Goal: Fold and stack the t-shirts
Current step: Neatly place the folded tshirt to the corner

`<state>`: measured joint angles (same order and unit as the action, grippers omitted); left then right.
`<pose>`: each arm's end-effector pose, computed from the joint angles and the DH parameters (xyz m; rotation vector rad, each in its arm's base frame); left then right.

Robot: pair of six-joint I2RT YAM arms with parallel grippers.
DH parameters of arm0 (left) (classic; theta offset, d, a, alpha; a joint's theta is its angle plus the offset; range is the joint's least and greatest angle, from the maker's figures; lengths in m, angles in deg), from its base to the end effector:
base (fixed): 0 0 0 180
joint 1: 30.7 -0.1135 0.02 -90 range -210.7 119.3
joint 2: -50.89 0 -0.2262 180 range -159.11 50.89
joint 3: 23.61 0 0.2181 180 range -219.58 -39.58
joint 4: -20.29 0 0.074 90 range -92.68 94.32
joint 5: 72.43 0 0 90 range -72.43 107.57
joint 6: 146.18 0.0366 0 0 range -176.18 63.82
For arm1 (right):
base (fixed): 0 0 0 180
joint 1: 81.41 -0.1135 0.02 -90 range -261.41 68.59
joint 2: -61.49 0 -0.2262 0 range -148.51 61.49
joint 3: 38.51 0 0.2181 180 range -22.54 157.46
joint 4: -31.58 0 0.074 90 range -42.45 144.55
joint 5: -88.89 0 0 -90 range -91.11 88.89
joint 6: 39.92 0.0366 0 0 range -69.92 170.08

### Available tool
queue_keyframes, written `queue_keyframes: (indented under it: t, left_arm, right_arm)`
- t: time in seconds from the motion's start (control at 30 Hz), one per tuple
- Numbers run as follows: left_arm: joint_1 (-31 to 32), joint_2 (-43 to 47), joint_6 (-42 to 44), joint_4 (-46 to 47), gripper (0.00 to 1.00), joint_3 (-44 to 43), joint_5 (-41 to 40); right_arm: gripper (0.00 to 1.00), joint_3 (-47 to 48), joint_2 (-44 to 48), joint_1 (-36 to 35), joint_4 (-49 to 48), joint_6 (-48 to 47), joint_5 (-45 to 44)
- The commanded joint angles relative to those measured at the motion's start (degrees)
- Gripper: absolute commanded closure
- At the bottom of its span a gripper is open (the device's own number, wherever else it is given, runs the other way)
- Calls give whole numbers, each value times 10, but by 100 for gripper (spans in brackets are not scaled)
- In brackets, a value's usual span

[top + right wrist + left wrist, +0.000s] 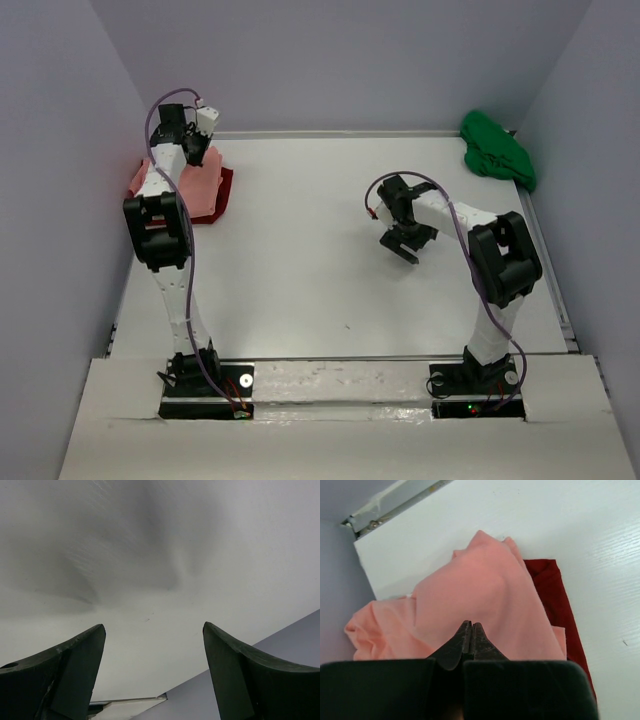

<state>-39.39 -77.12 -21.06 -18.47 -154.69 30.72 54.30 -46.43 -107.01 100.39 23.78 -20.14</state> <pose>0.4620 0.0622 0.2394 0.6230 2.0900 0.1838 0.2862 0.1239 0.1639 -1.2874 2.7064 -0.5033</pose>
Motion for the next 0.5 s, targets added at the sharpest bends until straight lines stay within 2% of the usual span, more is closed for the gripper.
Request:
queue_keyframes:
  t: [0.0, 0.27, 0.47]
  left_arm:
    - [6, -23, 5, -15, 100, -20, -9]
    - [37, -66, 4, -20, 100, -12, -21]
    - [69, -59, 12, -15, 100, 51, -18]
  right_arm:
    - [16, -8, 33, -6, -16, -1, 4]
    - [16, -18, 44, -6, -20, -3, 5]
    - [16, -26, 50, -6, -23, -5, 4]
